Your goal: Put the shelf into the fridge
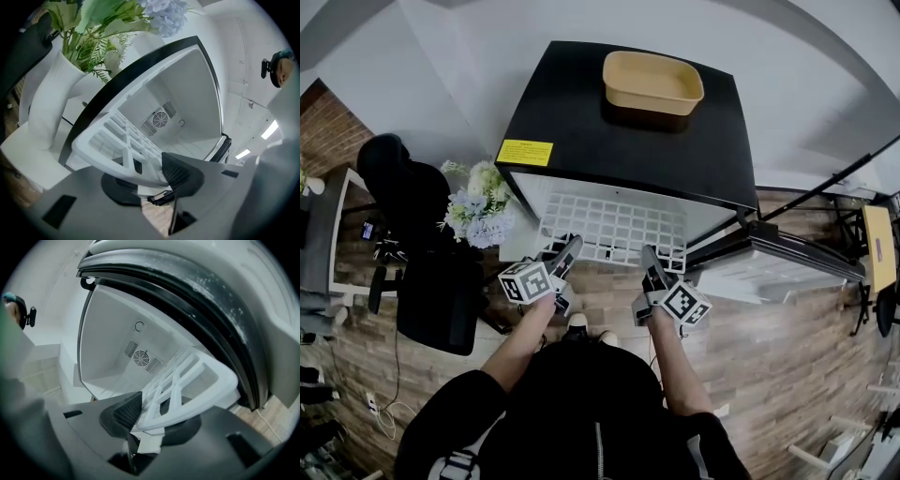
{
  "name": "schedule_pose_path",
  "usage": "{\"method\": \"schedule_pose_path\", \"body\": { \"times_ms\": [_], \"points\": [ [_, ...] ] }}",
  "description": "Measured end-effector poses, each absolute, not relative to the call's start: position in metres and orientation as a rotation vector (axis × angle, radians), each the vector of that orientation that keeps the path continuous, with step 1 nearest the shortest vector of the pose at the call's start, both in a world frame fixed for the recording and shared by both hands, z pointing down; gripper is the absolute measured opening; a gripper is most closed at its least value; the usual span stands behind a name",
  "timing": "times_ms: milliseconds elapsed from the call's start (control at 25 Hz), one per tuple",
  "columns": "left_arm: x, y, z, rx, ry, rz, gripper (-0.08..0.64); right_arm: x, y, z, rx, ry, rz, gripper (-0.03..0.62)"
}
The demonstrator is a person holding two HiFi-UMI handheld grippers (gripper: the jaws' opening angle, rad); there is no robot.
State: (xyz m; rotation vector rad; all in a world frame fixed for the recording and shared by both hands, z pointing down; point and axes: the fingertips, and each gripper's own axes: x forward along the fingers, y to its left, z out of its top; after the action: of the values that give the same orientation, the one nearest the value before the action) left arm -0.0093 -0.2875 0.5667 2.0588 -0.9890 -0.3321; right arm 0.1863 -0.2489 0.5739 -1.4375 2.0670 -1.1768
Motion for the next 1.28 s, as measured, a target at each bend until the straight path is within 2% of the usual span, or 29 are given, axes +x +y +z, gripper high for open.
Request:
{"method": "schedule_pose_path", "body": {
  "times_ms": [1280],
  "points": [
    [-0.008,-0.254,0.563,2.084,-1.005,-0.319,0.158,0.170,-0.215,0.574,-1.388,2.123,-1.184,0.123]
  ]
}}
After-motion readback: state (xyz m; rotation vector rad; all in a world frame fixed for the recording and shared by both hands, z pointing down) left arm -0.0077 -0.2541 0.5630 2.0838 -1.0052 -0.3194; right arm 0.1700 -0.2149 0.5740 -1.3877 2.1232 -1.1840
